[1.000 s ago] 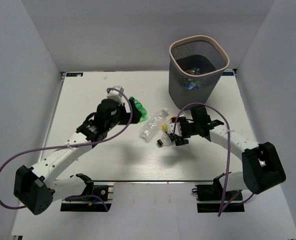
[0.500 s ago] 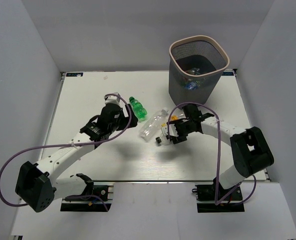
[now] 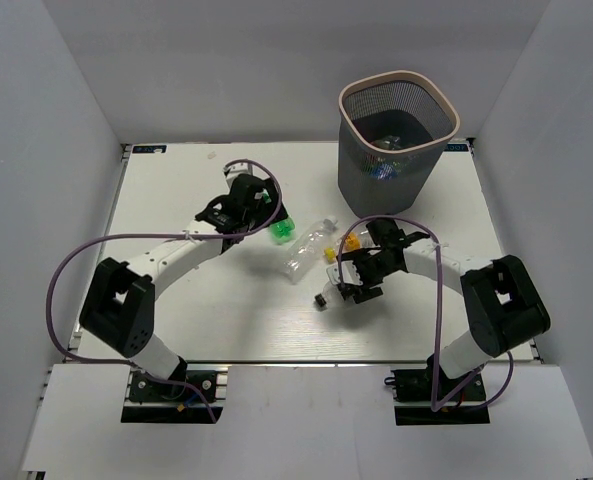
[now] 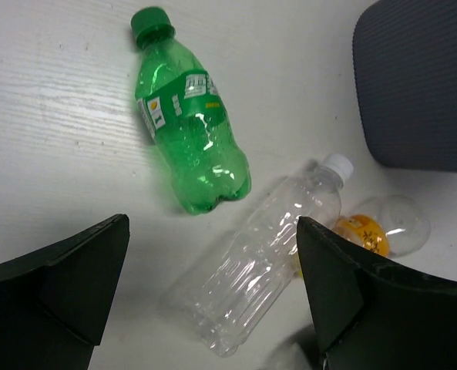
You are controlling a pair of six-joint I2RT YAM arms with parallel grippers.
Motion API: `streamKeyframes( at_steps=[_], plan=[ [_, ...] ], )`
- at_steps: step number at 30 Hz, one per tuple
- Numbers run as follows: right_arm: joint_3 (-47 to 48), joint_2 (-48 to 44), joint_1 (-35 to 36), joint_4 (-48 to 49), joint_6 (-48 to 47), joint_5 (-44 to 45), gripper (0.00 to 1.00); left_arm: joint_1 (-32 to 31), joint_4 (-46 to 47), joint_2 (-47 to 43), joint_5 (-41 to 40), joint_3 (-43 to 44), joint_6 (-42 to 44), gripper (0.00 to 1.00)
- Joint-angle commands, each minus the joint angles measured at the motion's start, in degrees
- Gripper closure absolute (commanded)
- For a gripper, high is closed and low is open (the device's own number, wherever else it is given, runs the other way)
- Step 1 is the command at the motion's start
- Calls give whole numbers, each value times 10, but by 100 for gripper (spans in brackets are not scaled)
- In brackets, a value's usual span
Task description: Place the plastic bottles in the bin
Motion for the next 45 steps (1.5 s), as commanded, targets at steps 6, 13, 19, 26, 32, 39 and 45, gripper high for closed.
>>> streamKeyframes(
  at_steps=[6, 13, 19, 26, 32, 39, 45],
  plan=[
    [-6, -1, 1, -55, 20, -9, 55, 20, 8, 45, 24, 77, -9, 1],
    [76, -101, -1, -143, 68, -129, 81, 25, -23, 81, 24, 109, -9, 1],
    [193, -172, -2, -23, 272, -169, 81, 25, -47, 98, 7, 116, -9, 1],
    [244, -181, -8, 292, 445, -13, 76, 25, -43, 104, 7, 115, -9, 1],
    [296, -109, -45, 406, 481, 164, 72, 25, -24, 98, 7, 102, -9, 1],
    [332, -86, -97, 387, 540, 200, 66, 25, 16, 98, 24, 92, -3, 1],
    [360, -77, -138, 321, 565, 186, 10, 25, 4, 129, 30, 128, 8, 1]
  ],
)
